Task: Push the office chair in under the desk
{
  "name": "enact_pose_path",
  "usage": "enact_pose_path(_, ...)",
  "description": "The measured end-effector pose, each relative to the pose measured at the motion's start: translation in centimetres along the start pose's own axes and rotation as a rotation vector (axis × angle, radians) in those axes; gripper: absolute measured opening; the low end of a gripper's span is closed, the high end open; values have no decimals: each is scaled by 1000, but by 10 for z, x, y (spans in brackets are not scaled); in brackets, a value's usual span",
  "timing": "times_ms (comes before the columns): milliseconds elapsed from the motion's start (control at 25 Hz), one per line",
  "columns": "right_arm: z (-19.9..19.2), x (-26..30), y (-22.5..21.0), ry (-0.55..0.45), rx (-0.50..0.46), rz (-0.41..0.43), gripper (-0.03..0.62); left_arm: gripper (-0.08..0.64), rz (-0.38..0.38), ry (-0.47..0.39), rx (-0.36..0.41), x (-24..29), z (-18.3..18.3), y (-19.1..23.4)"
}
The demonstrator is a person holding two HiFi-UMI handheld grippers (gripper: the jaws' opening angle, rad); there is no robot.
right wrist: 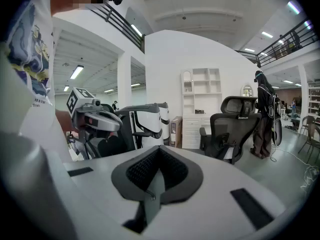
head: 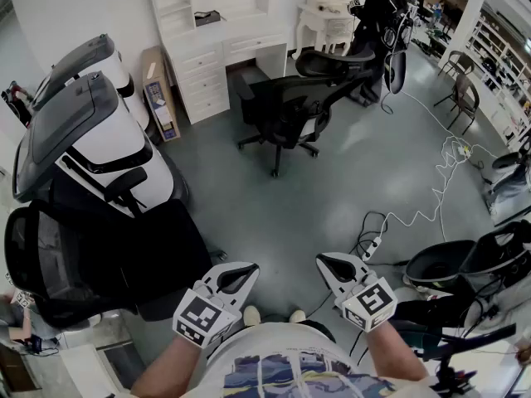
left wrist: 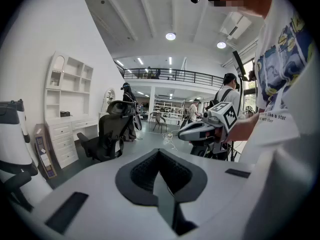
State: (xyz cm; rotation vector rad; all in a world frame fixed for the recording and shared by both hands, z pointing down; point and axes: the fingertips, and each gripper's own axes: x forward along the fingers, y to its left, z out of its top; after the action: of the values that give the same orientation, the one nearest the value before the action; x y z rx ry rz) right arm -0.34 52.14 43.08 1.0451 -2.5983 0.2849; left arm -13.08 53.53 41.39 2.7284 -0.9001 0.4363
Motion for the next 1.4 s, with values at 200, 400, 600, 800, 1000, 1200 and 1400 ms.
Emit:
enact_pose_path(200,5,21,18,7,-2,-5,25,14,-5,-7,8,-19,-6,21)
enact_pose_path(400,3,32,30,31,11,-27,25,14,-34,-1,13,-25,-17,35)
enact_pose_path(600,2,39,20,66,8,-41,25,14,-53,-17,5,-15,-14,47)
enact_pose_path(800,7,54,-26,39,48,-80,26,14,-29,-28,16,15,2,71)
enact_pose_path(1000,16,84,-89,-5,77,-88,92,17,4,-15,25,61,19,107)
enact_pose_path(1200,33,103,-161,-26,81,-111,187,66,40,17,66,115,48,142)
enact_pose_path(1400,39,109,-228,-35,88,-129,206,97,57,46,68,167,65,163)
